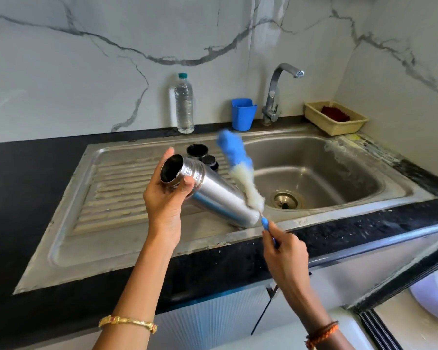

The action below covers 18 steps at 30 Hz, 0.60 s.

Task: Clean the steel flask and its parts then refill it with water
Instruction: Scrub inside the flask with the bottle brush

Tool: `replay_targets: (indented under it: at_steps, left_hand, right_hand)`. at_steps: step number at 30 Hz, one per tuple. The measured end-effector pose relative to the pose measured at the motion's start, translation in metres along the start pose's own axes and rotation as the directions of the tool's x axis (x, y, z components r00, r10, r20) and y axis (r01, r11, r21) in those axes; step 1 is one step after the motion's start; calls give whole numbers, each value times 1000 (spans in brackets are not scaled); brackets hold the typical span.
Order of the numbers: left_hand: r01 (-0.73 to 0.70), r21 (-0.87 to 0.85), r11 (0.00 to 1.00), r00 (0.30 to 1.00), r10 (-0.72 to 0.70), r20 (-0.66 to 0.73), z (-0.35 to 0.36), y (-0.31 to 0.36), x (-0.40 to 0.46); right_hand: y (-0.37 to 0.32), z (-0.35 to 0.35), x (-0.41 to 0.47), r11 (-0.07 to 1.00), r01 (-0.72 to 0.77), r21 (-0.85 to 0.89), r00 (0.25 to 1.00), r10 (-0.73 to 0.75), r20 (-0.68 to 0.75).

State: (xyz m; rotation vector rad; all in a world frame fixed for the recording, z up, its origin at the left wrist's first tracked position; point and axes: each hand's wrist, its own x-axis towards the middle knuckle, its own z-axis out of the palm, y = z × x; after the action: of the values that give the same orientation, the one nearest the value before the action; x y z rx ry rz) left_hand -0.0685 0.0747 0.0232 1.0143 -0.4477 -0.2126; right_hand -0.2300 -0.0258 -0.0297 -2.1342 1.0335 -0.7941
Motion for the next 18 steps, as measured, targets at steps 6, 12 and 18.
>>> replay_targets:
  at_steps: [6, 12, 18]
  left_hand:
    - [-9, -5, 1000, 996, 8, -89, 21, 2, -8]
    - [3, -80, 997, 993, -12, -113, 21, 1, -5]
    - [-81, -28, 996, 997, 81, 8, 12, 11, 4]
  right_hand:
    - [-34, -6, -12, 936, 317, -150, 941, -331, -73]
    - [-25, -9, -4, 888, 264, -377, 950, -306, -55]
    - [-36, -19, -1, 917, 203, -343, 978, -206, 28]
